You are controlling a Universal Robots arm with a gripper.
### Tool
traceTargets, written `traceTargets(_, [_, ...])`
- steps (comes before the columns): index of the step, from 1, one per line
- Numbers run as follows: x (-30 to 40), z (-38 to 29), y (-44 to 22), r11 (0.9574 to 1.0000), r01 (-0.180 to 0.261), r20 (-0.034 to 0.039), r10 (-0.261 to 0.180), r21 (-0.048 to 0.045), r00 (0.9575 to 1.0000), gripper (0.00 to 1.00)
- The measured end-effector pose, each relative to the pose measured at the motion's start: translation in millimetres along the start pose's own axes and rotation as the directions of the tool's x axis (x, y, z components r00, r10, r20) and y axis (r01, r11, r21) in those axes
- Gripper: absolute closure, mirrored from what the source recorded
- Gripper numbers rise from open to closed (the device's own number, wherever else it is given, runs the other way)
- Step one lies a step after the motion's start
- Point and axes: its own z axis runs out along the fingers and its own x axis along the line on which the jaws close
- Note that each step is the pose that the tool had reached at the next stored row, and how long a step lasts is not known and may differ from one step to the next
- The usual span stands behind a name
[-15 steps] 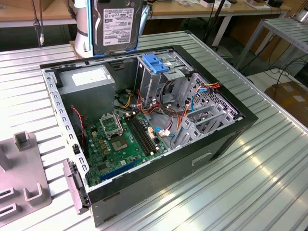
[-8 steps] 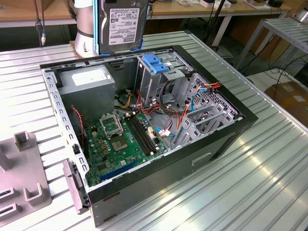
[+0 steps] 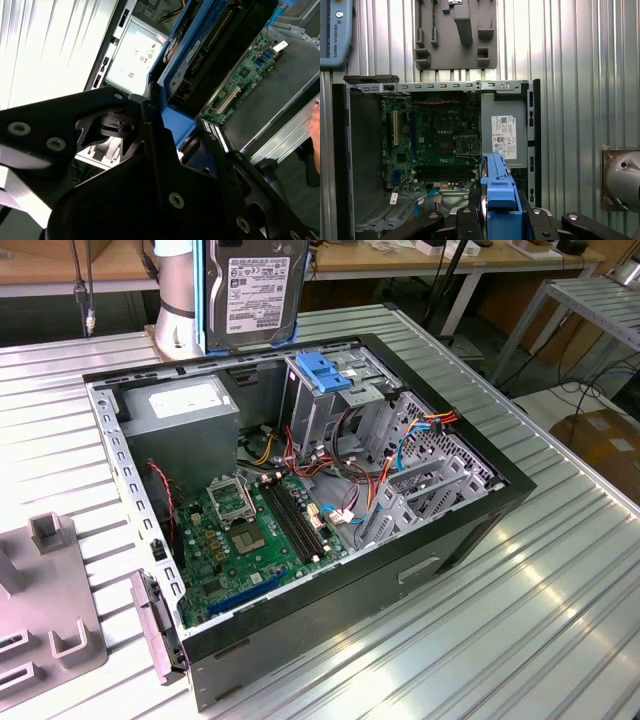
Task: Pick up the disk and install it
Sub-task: 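Insert the disk into the insertion slot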
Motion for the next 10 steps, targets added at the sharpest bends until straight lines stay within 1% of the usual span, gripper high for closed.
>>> traceTargets(2, [0.8, 0.0, -0.3, 1.0, 0.0, -0.0001, 0.0, 0.0, 1.0, 0.63])
traceTargets(5, [4.3, 0.0, -0.8, 1.0, 0.0, 0.0, 0.0, 0.0, 1.0, 0.63])
traceTargets(8, [9.4, 0.1, -1.2, 1.0, 0.0, 0.0, 0.0, 0.0, 1.0, 0.63])
traceTargets(10, [15.5, 0.0, -1.5, 1.0, 0.0, -0.0002, 0.0, -0.0001, 1.0, 0.63])
